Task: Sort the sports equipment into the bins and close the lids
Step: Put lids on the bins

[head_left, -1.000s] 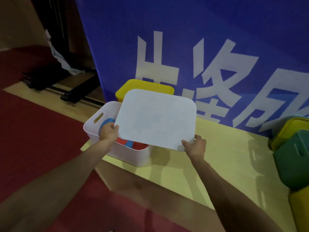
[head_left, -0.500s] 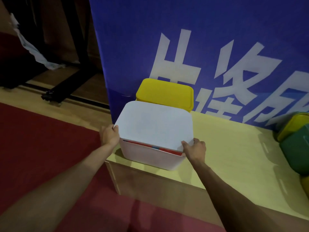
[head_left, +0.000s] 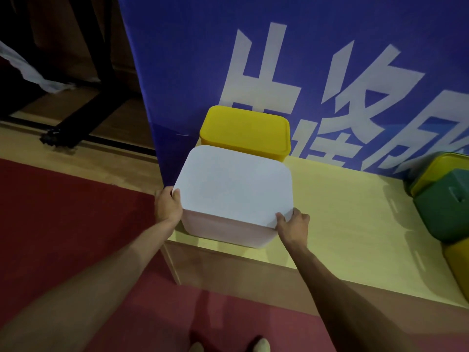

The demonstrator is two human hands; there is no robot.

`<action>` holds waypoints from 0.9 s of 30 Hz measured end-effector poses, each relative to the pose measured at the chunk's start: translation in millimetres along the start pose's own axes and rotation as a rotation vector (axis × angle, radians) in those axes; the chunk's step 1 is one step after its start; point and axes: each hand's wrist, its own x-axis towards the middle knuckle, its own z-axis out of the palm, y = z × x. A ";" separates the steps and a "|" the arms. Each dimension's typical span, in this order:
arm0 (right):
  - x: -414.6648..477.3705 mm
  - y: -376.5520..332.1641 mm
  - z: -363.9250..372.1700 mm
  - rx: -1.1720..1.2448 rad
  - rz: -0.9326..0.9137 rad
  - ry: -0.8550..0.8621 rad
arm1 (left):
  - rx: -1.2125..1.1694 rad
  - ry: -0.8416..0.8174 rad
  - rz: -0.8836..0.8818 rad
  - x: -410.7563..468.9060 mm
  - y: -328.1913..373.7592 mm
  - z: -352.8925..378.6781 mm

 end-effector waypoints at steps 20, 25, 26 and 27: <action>7.6 -3.2 -1.4 0.058 0.114 -0.046 | 0.261 0.058 0.304 -1.1 3.2 0.0; 14.1 -3.8 -10.7 0.055 0.111 -0.133 | 0.314 -0.029 0.462 -24.3 36.0 18.5; 16.4 -2.6 -14.9 0.075 0.103 -0.163 | 0.287 -0.077 0.479 -31.8 45.3 25.3; 17.8 -2.0 -20.8 0.095 0.099 -0.192 | 0.248 -0.134 0.476 -39.3 55.0 32.9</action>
